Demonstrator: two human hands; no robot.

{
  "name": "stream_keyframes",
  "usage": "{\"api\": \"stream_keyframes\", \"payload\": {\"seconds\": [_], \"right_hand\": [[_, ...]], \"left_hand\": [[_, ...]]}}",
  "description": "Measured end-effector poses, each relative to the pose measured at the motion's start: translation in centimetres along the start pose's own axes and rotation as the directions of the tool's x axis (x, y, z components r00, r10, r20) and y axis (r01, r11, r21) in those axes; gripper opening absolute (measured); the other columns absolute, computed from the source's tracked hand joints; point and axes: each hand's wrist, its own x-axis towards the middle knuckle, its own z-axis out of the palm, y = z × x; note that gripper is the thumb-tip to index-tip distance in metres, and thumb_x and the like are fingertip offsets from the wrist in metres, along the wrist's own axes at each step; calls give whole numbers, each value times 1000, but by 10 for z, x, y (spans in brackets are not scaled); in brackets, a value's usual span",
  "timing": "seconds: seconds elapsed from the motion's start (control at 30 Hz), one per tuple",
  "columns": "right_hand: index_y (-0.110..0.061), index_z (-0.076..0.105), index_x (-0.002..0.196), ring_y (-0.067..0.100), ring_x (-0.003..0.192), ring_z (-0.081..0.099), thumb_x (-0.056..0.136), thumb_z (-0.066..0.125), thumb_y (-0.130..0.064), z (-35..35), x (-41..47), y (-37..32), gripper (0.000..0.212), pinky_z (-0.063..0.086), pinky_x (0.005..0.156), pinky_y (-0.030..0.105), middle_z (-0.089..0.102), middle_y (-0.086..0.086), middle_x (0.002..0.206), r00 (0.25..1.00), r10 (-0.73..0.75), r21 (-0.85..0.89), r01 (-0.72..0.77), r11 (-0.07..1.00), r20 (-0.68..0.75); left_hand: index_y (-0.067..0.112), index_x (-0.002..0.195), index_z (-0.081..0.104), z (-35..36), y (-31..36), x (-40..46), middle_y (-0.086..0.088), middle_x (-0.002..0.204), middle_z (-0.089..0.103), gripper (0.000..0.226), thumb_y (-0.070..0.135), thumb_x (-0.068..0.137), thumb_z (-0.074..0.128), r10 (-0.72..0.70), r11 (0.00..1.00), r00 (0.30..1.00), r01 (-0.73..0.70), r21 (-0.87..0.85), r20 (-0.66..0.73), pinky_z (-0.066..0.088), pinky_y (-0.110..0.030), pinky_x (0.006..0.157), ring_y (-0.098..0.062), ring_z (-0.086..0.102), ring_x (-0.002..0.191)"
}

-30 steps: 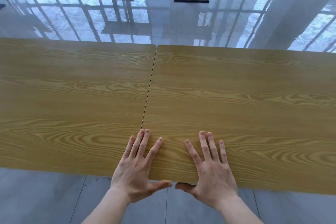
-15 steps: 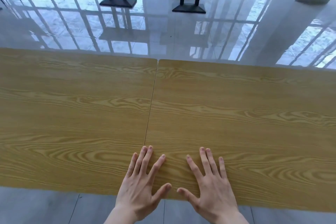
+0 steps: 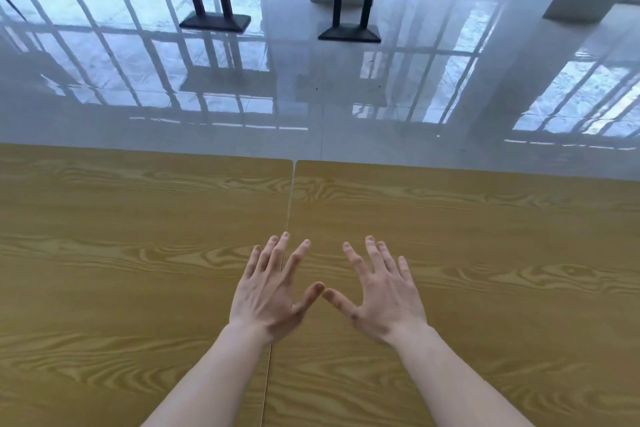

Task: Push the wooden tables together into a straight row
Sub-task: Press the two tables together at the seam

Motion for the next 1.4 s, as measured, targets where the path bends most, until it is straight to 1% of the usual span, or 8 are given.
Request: {"api": "stream_keyframes", "payload": {"seconds": [0.4,0.67,0.8,0.97,1.1,1.23,1.33,1.4], "right_hand": [[-41,1,162,24,158,-7,80,24,-94,-72,178,50,100,3,127,54,-3,6,173,1000,-26,48,26,998,-1],[-41,1,162,24,158,-7,81,23,-94,-46,266,63,99,3,127,54,-1,6,173,998,17,-4,-17,1000,63],[-39,3,163,24,159,-5,83,25,-92,-30,299,52,98,2,127,54,3,7,173,996,44,-7,-44,999,78],[-39,5,163,24,159,-5,86,20,-89,-12,329,49,93,1,127,52,6,7,173,992,103,-14,-102,995,78],[-37,8,163,24,159,-1,90,14,-83,-5,344,53,86,0,127,53,11,9,172,989,138,-48,-135,990,48],[-36,11,163,23,159,-1,90,9,-82,-3,350,59,86,-2,127,53,14,10,172,986,158,-57,-155,986,44],[-36,14,162,23,159,0,90,6,-83,0,352,63,87,-1,127,53,17,10,171,988,154,-71,-151,986,32],[-35,13,163,24,159,-1,91,5,-82,3,352,62,86,-3,127,53,17,10,171,988,152,-82,-150,985,19]], "left_hand": [[41,160,8,-21,-12,169,2,171,11,84,82,86,13,-97,995,995,97,9,27,-1,-39,127,-17,3,157],[29,162,7,-2,-66,268,3,170,12,92,75,91,43,-109,994,988,109,2,105,1,-39,128,-16,3,157],[24,162,5,5,-91,313,2,171,11,96,73,91,47,-34,999,988,30,26,149,1,-38,128,-17,4,157],[24,162,4,30,-99,355,3,171,10,97,76,91,42,98,994,973,-106,31,208,2,-38,128,-15,3,157],[23,163,6,46,-91,372,4,171,11,96,81,90,32,150,988,961,-153,-3,233,2,-37,128,-14,3,157],[23,163,9,54,-89,383,4,171,13,90,76,93,30,189,981,952,-191,-17,241,2,-36,128,-13,5,157],[23,162,14,57,-92,385,4,169,21,86,74,95,30,224,973,941,-233,3,253,3,-36,128,-12,12,156],[23,161,19,58,-93,384,3,164,34,85,76,94,27,234,969,938,-247,17,256,6,-36,128,-13,24,152]]}}
